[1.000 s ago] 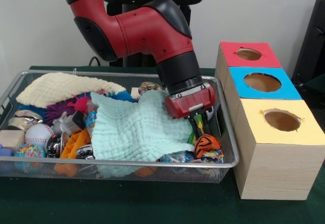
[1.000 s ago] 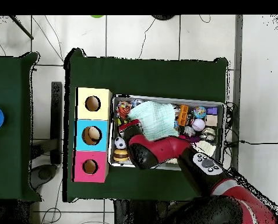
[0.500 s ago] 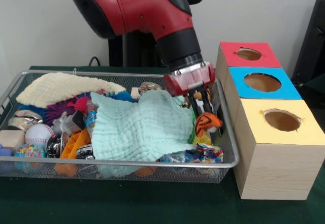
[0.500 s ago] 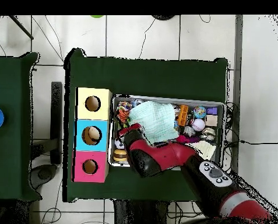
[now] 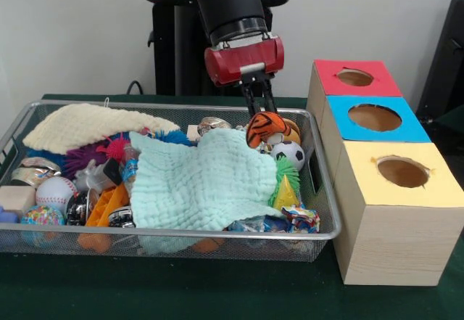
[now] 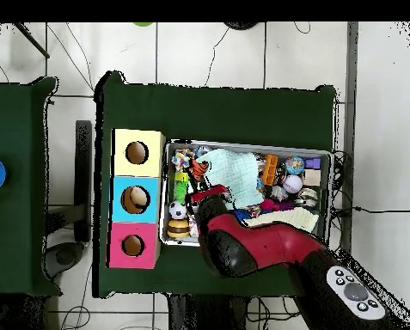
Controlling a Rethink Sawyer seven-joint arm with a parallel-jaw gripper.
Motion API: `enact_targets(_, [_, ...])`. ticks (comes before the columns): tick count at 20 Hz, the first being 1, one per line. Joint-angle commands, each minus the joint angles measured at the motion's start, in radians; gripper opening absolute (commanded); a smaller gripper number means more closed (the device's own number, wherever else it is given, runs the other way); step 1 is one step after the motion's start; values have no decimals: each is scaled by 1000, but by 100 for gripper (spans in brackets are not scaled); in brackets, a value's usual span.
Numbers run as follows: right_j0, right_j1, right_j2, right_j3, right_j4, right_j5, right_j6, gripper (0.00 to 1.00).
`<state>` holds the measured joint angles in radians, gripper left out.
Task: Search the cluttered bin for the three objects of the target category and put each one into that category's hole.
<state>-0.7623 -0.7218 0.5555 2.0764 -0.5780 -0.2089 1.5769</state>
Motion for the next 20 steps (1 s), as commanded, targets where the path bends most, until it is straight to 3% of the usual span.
enact_targets(1, [-35,-101,102,81,65,134,168,0])
enact_targets(11, [-71,-410,169,303,237,195,231,0])
enact_targets(16, [-82,-474,207,357,309,206,238,0])
enact_targets(20, [-61,-500,188,385,340,192,241,0])
